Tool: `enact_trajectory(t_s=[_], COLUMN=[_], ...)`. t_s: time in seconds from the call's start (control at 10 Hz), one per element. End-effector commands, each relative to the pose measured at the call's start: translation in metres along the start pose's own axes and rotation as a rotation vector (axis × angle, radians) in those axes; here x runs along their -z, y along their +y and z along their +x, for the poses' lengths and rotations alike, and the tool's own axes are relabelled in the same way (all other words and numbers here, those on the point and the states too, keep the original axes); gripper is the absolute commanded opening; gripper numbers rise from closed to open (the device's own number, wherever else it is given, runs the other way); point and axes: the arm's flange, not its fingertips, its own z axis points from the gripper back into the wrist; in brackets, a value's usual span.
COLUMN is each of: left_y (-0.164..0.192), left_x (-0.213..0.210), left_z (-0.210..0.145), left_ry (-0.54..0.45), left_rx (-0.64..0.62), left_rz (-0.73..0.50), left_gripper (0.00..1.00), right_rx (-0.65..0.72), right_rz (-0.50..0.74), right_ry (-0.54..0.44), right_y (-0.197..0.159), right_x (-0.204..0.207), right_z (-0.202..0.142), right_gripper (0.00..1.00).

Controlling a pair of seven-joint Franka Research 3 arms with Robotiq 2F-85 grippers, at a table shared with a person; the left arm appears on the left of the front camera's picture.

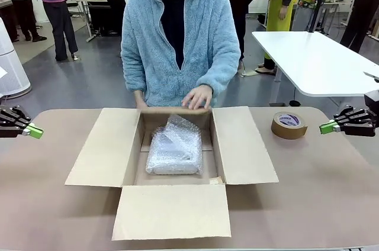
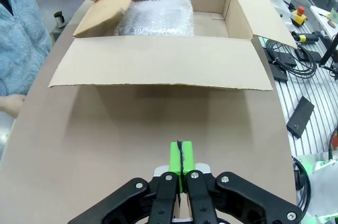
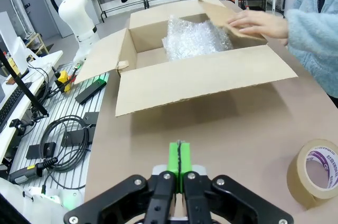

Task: Wrap the clocks to prevent damage.
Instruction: Push the right (or left) flap of the Package Box to close it.

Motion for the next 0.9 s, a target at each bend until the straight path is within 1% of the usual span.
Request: enact_trajectory(t_s=[0.0,0.8], left_y=[-0.0007,-0.0007], left_x=[-0.0014,-0.0014], left_z=[0.0040,0.0040], left_ry=[0.002,0.002], left_rx=[-0.016,-0.016], left_rz=[0.016,0.016], left_gripper=[0.00,0.00], right_rx=[0.003,0.003], right_rz=[-0.006,-0.006], right_ry=[0.021,0.021], right_y=[0.0032,0.0032], right_x=[0.0003,0.0003], right_z=[-0.0007,-0.0007], right_gripper=[0.01,0.01])
